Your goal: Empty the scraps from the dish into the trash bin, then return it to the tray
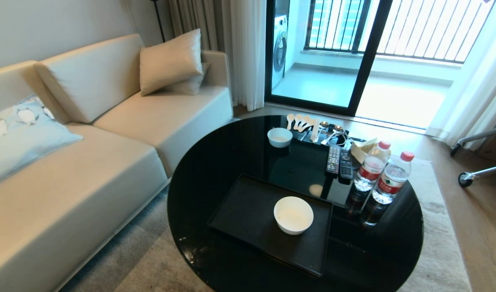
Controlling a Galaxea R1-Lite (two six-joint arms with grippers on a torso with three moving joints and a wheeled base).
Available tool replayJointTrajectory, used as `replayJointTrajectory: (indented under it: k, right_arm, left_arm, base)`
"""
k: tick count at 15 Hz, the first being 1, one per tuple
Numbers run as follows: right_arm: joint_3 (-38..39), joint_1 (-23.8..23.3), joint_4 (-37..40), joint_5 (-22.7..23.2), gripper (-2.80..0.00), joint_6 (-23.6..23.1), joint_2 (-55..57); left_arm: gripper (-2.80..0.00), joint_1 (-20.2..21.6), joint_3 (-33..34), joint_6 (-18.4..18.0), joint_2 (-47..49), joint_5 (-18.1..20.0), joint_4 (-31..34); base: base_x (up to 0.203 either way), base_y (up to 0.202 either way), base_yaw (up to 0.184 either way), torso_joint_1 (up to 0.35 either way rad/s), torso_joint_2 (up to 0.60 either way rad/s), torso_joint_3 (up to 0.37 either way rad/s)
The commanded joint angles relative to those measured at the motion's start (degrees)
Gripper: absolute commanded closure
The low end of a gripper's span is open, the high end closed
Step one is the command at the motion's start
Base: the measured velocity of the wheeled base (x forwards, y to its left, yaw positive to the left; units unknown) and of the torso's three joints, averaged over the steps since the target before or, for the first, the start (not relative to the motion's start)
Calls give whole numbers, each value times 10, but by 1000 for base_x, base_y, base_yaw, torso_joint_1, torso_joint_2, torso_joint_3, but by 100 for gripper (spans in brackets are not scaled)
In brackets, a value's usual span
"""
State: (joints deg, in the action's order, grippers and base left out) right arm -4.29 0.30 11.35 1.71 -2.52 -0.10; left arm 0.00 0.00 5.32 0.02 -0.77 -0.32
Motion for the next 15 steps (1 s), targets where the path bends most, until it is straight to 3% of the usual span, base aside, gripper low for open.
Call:
replayJointTrajectory:
  k: [1,15]
  right_arm:
    - [-2,0,1,1,0,1,1]
    - [-2,0,1,-1,0,9,1]
  left_arm:
    - [0,0,0,0,0,0,0]
    - [0,0,0,0,0,0,0]
  base:
    - [0,0,0,0,0,0]
    - [0,0,0,0,0,0]
